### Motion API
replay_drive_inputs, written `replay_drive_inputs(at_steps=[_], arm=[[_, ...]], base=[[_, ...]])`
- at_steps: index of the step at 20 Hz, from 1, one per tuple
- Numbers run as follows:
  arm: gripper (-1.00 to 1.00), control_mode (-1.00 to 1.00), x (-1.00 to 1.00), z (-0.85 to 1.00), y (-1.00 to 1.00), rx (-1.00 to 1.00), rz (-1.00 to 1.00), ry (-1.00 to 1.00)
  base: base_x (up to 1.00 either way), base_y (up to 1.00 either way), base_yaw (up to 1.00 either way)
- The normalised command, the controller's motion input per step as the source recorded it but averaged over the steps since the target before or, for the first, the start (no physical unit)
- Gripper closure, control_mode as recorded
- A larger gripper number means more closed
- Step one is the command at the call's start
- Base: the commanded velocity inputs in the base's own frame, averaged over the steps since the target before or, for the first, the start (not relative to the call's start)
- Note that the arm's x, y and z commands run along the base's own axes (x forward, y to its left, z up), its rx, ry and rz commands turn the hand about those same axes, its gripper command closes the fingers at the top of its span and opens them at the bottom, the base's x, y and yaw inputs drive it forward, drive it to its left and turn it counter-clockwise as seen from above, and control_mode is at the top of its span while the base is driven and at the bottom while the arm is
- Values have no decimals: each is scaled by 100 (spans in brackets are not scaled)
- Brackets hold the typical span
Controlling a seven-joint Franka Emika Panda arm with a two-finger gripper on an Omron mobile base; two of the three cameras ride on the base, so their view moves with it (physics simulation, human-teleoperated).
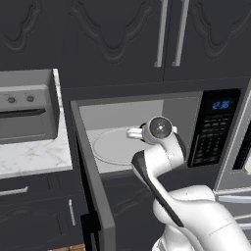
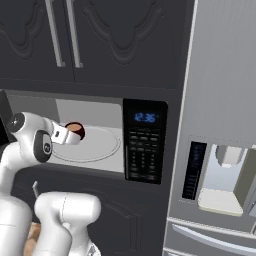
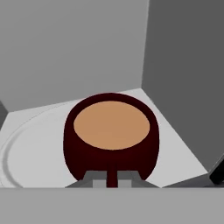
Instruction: Pick the cup of tea, navigate to the dining table, and place it on the saucer.
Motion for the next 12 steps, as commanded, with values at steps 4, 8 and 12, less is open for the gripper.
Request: replay_drive_inputs(at_steps=[4, 8, 12], arm=[[100, -100, -32, 23, -5, 0, 0, 3], [100, -100, -34, 21, -4, 0, 0, 0], [100, -100, -34, 23, -4, 0, 0, 0]], base=[[0, 0, 0], [0, 0, 0], [0, 0, 0]])
